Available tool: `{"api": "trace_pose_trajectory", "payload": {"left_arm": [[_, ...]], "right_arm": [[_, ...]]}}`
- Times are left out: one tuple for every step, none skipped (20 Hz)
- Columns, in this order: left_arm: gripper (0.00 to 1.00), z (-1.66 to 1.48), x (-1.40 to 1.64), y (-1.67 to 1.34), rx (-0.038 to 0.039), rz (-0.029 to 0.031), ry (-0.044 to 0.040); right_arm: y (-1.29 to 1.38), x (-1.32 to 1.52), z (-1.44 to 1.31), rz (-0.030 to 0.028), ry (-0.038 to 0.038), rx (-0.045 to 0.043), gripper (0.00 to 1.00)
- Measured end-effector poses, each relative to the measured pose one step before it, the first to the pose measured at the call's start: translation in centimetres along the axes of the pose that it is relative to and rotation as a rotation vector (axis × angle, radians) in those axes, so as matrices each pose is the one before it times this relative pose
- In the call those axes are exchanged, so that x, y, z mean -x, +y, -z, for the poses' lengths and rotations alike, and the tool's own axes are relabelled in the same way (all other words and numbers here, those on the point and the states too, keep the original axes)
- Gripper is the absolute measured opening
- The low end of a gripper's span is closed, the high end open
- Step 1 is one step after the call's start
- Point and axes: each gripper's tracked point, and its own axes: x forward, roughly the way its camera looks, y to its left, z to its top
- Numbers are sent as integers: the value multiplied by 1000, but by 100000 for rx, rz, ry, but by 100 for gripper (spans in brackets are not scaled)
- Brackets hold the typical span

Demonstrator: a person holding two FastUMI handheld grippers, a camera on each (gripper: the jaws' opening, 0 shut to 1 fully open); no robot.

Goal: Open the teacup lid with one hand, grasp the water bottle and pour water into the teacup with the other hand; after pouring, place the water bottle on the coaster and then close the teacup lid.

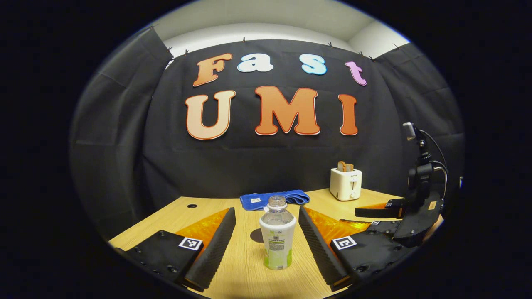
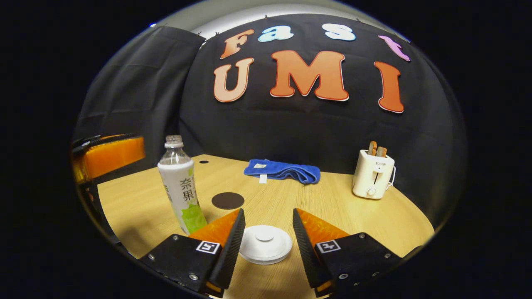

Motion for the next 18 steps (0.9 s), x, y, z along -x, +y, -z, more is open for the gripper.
{"api": "trace_pose_trajectory", "payload": {"left_arm": [[97,222,-26,-184,-624,197,302],[95,270,-59,-47,-647,-4,416],[97,240,-53,49,-543,-337,511],[95,231,-74,17,-573,-343,527],[95,272,-79,-79,-444,-328,479],[96,140,24,-105,-389,39,311],[98,219,13,-86,-279,-4,314],[97,163,-32,-105,-226,209,136],[96,166,-129,-28,-52,77,309],[95,218,-122,-29,96,46,529],[95,162,-20,-102,189,154,318],[98,80,-89,-87,158,349,417],[98,134,63,-14,102,144,237],[98,75,15,-69,28,108,249],[98,212,-173,-219,-90,170,270],[98,134,-99,-73,-60,86,289],[98,51,-11,-57,-117,226,234],[98,150,-58,-93,15,24,320]], "right_arm": [[34,-242,413,578,909,525,69],[186,-110,217,-292,788,858,67],[208,-84,54,-642,146,569,66],[295,-95,276,-857,-42,241,62],[48,-157,91,-331,58,-408,61],[70,-93,400,-211,1022,-573,61],[26,-131,415,159,1247,-89,61],[-136,-218,121,898,213,160,60],[-252,-176,167,961,499,143,55],[15,-103,228,98,816,-150,48],[174,-104,153,-637,630,-401,45],[141,11,6,-498,-35,-183,43],[-31,-154,-133,-102,-77,22,43],[-11,6,15,-157,303,-122,41],[143,-182,73,-407,232,-387,40],[154,-69,-66,-443,393,-525,37],[-69,44,-33,195,-11,-242,34],[81,-102,48,-126,160,146,29]]}}
